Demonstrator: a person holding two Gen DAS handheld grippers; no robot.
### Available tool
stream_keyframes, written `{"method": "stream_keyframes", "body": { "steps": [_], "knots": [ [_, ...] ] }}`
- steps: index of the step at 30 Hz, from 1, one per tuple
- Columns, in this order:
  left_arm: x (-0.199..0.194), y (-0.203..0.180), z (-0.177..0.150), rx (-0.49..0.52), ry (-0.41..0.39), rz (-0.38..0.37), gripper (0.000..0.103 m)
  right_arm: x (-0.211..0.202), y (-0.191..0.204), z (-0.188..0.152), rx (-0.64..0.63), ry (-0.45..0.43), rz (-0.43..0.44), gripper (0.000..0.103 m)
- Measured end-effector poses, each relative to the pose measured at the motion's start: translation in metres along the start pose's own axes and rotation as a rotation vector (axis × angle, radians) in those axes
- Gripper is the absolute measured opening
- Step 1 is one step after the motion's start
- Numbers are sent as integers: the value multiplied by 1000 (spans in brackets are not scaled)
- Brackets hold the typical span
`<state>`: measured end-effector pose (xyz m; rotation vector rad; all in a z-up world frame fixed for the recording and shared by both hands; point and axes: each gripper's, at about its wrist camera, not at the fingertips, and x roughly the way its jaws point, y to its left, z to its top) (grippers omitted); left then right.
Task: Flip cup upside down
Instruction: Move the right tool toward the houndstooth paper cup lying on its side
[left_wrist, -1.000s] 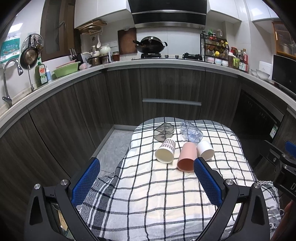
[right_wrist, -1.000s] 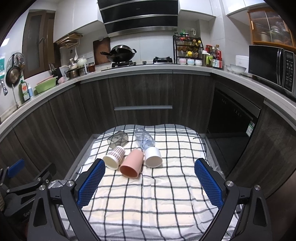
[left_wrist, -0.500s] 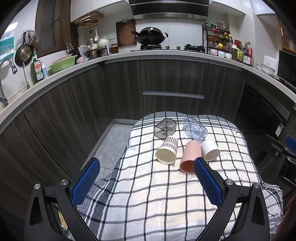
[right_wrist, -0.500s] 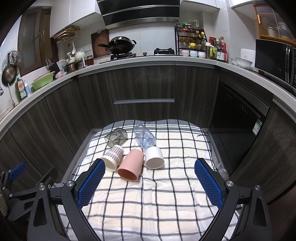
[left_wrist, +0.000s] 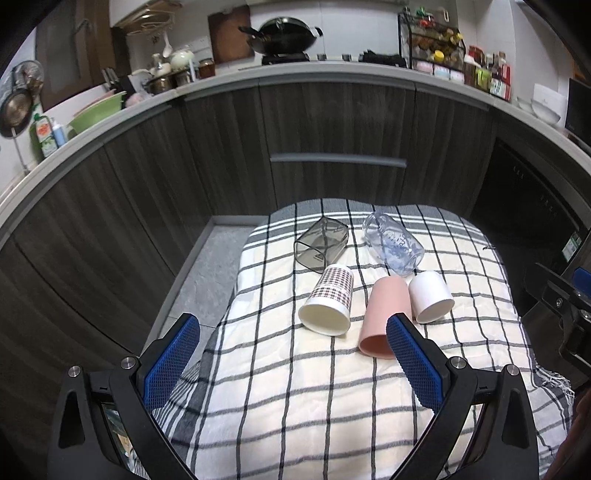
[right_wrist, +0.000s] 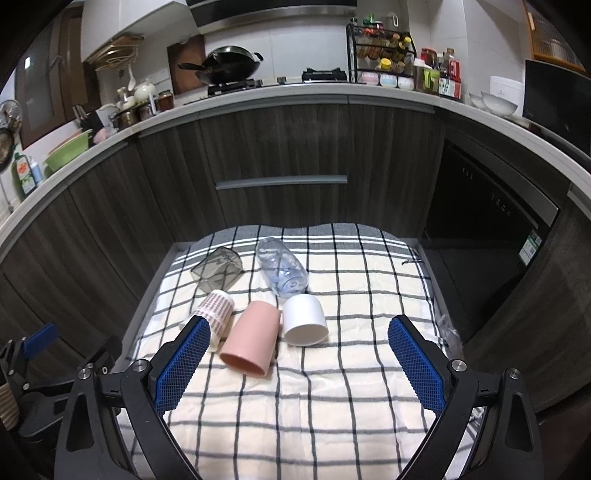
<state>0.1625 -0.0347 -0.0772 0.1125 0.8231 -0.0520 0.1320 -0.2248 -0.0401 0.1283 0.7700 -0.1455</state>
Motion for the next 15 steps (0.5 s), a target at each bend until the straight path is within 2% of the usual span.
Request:
{"method": "stream_keyframes", "body": {
  "steps": [15],
  "knots": [
    [121, -22, 27, 68, 223, -74, 103, 97, -4, 23, 36, 110, -33, 97]
  ]
}}
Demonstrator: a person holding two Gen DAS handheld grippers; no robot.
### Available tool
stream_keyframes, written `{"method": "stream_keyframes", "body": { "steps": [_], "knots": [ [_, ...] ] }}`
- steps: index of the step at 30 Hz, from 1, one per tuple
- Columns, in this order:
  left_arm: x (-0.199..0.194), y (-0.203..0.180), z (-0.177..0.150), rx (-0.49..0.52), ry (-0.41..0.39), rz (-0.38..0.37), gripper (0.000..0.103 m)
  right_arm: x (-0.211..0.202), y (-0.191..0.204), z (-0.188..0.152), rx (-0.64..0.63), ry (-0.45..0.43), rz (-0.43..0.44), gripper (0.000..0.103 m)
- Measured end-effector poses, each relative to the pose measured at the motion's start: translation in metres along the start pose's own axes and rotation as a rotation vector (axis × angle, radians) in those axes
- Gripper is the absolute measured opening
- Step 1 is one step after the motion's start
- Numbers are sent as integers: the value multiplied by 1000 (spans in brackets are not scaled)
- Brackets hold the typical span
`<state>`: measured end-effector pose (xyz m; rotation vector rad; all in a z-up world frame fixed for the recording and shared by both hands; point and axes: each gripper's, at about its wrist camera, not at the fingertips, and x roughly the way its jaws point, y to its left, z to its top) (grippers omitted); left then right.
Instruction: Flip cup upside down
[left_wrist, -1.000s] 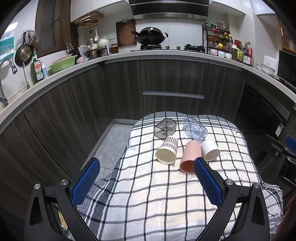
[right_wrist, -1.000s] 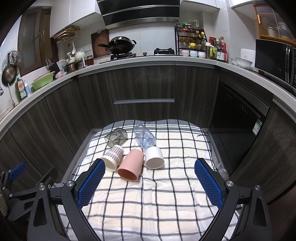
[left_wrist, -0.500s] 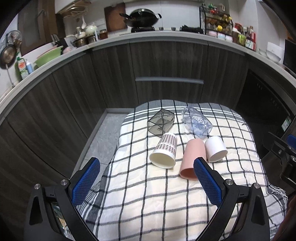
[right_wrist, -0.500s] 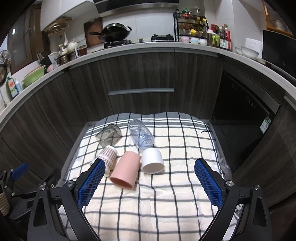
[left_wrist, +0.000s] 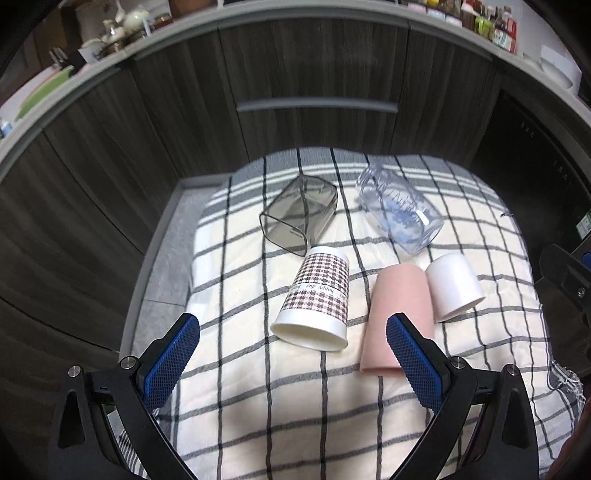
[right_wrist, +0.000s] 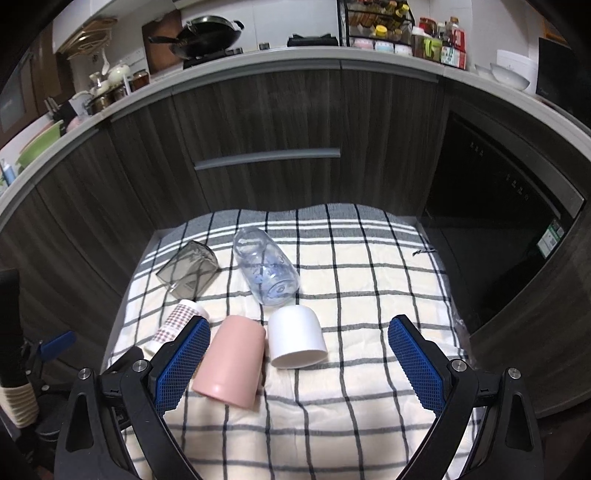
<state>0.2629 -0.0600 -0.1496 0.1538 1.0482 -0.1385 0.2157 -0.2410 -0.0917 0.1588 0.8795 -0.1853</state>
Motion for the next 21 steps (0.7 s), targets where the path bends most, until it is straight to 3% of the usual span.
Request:
{"method": "stream_keyframes", "body": {
  "steps": [13, 21],
  "knots": [
    [78, -4, 13, 55, 156, -17, 102, 60, 6, 1, 23, 90, 9, 97],
    [108, -7, 12, 64, 220, -36, 91, 85, 3, -6, 43, 148, 12, 97]
  ]
}}
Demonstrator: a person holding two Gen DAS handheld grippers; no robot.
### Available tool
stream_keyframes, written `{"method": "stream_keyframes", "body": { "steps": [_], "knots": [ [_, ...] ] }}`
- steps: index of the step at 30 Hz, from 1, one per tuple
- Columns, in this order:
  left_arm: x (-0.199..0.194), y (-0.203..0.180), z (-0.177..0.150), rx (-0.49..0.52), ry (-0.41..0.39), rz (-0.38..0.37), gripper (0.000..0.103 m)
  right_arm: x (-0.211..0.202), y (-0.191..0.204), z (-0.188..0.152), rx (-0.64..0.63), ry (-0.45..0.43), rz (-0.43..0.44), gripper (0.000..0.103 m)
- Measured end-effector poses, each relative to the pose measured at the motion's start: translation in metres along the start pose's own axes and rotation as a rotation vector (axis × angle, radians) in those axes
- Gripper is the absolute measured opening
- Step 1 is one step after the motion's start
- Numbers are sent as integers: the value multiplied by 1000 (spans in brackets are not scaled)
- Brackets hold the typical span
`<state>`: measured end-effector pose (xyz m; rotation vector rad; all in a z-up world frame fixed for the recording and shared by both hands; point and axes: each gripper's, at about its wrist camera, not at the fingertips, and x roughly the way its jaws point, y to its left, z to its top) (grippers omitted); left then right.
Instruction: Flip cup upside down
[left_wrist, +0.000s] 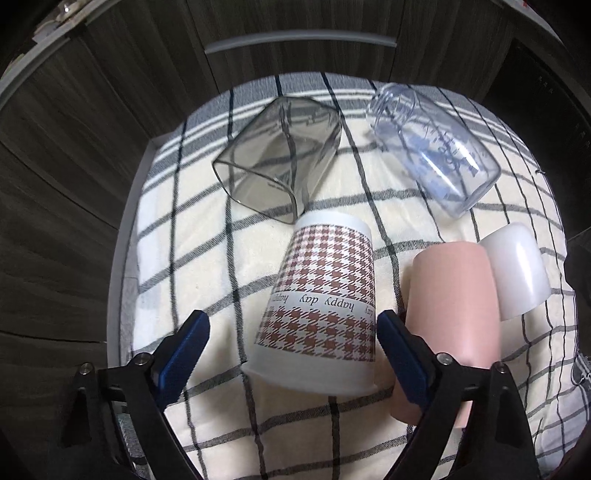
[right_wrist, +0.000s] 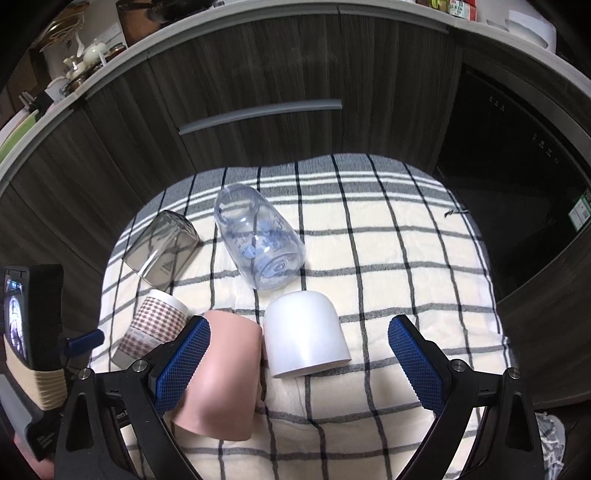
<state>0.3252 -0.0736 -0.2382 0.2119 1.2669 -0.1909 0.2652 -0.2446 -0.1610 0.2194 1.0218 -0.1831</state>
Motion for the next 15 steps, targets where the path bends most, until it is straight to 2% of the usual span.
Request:
{"method": "stream_keyframes", "body": {
  "steps": [1, 5, 8, 9, 15],
  "knots": [
    [3, 0, 1, -1, 7, -6, 90, 3, 0, 0, 1, 5, 0, 97],
    [13, 0, 1, 0, 41, -23, 75, 8, 0, -1, 3, 16, 0, 97],
    [13, 1, 1, -5, 41, -34, 72, 11, -1, -1, 8, 24, 3, 97],
    [12, 2, 1, -6, 38, -38, 67, 11, -1, -2, 8, 26, 3, 97],
    [-4, 4, -7, -15, 17, -46, 65, 4, -2, -5, 13, 21, 8, 97]
  ]
}}
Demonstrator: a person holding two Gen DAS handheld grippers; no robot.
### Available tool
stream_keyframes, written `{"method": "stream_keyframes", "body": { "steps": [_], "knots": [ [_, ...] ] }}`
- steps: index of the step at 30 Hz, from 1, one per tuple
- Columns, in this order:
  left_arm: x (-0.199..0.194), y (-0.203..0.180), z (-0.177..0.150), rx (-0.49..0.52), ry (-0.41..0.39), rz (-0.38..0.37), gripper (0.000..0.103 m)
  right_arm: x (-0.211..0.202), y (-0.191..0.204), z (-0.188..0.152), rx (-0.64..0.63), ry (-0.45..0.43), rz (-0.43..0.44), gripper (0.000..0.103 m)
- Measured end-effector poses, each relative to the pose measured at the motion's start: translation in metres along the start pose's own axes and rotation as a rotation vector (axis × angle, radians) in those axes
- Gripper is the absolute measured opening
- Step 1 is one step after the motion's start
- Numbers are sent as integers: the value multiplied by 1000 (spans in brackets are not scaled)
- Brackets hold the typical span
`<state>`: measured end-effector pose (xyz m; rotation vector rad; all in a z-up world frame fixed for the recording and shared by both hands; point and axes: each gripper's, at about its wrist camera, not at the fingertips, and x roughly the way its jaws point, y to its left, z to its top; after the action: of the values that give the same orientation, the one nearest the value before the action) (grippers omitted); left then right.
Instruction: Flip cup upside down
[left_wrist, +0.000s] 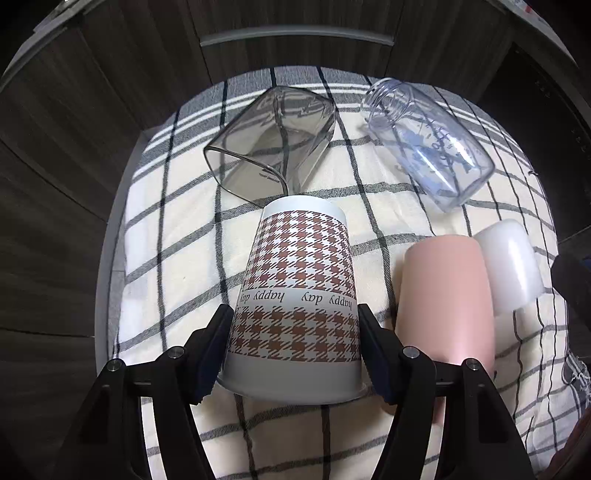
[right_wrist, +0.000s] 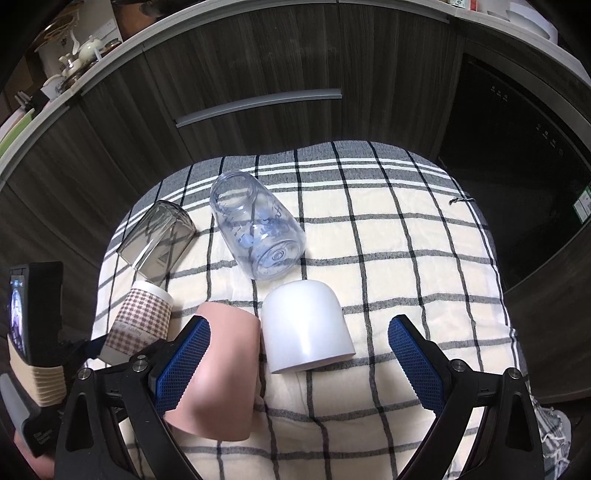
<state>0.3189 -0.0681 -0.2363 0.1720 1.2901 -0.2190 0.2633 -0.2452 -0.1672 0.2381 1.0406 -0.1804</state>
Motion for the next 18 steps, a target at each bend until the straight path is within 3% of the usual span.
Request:
{"method": "stream_keyframes", "body": {
  "steps": [18],
  "knots": [
    [-87, -20, -82, -66, -97, -58, 65, -69, -25, -43, 5, -49, 16, 97]
  ]
}}
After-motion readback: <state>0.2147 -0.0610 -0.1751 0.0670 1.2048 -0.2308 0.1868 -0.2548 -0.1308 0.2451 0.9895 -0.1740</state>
